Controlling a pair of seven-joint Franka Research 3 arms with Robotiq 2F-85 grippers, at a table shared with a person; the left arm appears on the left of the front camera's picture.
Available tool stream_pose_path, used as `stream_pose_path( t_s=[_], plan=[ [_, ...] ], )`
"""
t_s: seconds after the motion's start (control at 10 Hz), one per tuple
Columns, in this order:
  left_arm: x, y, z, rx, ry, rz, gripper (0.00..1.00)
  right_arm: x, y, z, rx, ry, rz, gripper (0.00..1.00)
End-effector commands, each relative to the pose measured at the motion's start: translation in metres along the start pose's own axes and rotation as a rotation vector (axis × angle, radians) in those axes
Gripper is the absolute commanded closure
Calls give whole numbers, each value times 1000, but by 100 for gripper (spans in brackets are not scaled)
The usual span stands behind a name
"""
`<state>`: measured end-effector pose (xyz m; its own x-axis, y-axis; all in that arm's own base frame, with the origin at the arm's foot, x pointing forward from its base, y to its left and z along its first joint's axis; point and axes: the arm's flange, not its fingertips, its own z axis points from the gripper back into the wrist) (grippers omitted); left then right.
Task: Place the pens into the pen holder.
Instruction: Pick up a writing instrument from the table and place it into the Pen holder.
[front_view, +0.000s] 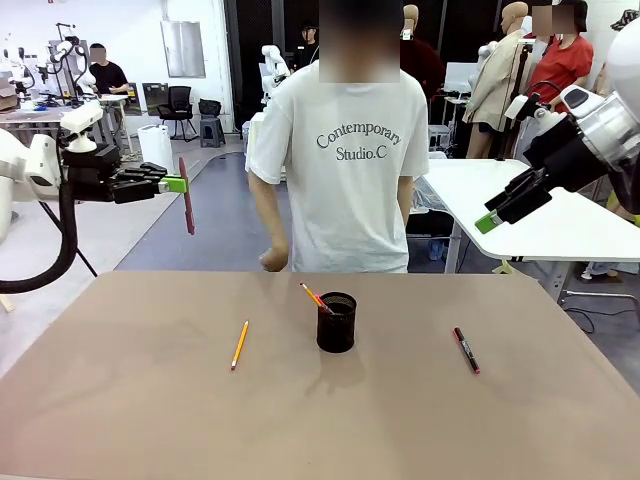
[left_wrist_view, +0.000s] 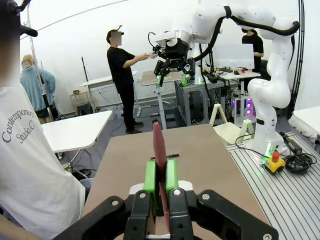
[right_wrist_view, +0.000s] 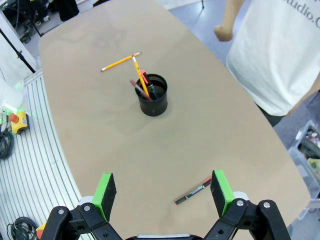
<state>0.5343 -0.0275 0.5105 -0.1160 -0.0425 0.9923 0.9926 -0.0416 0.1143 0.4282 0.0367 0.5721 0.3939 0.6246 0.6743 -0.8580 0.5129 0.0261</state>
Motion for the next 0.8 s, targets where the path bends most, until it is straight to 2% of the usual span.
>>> stream_pose_path(
  t_s=[0.0, 0.7],
  plan=[
    [1, 0, 2, -2, 7, -3, 100, 1, 0, 1, -1, -12, 0, 0],
    [1, 0, 2, -2, 7, -3, 100, 1, 0, 1, -1, -12, 0, 0]
  ],
)
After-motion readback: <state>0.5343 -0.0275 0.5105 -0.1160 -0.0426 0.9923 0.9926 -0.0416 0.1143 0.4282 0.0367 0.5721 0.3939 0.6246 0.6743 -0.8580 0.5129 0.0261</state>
